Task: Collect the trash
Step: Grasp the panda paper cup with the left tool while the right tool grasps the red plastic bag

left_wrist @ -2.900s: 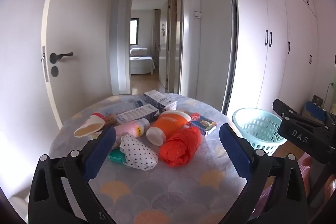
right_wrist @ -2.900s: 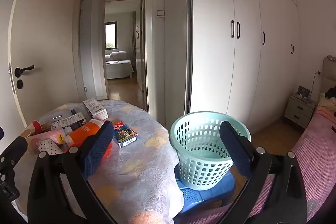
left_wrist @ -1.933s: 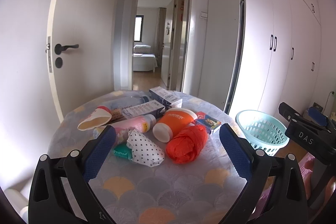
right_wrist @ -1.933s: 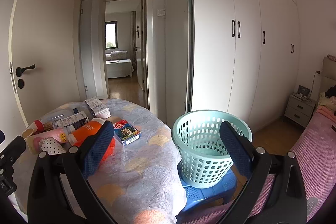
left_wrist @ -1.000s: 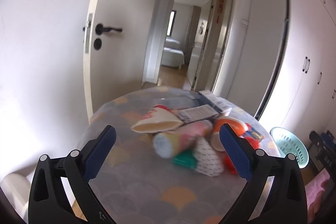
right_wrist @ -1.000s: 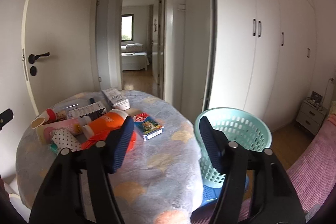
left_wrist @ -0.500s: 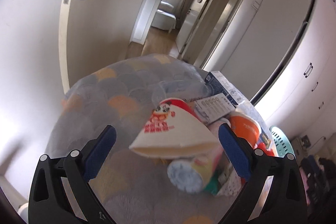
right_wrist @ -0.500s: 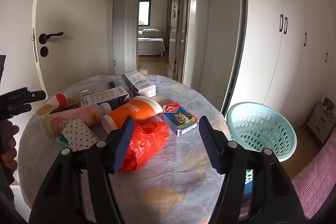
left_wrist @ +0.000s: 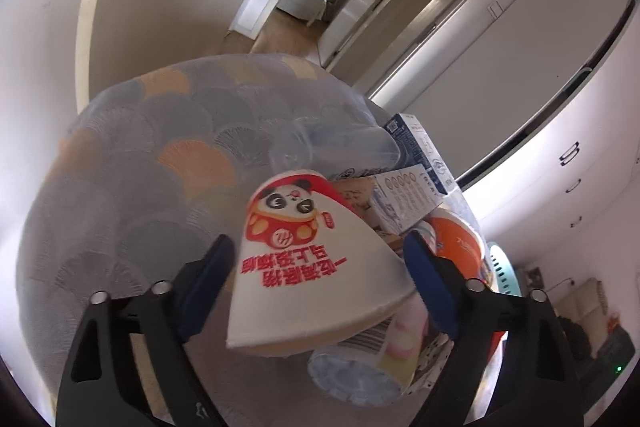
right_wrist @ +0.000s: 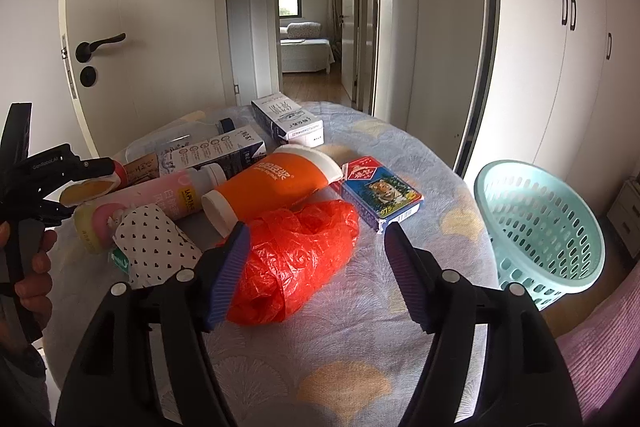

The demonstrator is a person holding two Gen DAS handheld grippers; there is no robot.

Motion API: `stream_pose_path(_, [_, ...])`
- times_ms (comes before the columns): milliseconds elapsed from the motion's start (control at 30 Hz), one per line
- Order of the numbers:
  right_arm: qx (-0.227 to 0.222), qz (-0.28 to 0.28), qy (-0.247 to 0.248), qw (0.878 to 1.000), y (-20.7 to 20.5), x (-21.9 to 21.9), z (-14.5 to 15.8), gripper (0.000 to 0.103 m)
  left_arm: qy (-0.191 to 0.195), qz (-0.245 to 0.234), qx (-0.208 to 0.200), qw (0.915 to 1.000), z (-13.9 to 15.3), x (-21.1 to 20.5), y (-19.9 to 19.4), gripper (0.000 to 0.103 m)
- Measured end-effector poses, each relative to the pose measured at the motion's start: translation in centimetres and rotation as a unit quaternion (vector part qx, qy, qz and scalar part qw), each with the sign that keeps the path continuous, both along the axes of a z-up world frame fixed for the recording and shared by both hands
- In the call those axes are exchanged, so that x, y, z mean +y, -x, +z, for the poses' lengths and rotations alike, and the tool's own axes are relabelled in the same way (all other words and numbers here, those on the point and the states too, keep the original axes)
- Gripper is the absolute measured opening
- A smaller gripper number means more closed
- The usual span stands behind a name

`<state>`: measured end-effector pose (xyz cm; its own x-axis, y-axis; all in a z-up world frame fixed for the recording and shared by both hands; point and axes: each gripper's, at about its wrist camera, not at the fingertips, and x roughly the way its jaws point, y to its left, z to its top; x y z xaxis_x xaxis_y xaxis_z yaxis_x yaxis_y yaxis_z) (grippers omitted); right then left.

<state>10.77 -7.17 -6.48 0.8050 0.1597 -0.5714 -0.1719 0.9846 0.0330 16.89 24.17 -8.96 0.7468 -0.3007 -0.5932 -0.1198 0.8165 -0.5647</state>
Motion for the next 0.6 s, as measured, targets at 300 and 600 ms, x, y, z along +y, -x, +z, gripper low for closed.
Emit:
stream_pose_path(300, [0.024, 0.008, -0.036, 0.999, -0.7, -0.4, -0.7, 0.076, -0.019, 0.019, -0.042, 0.9988, 1.8, 0.1, 2.6, 0.055])
stream_pose_path(600, [0.099, 0.023, -0.066, 0.993, -3.7, 0.7, -2.7, 0.086, -0.041, 0.040, -0.084, 0.9948, 4.2, 0.2, 5.6, 0.051])
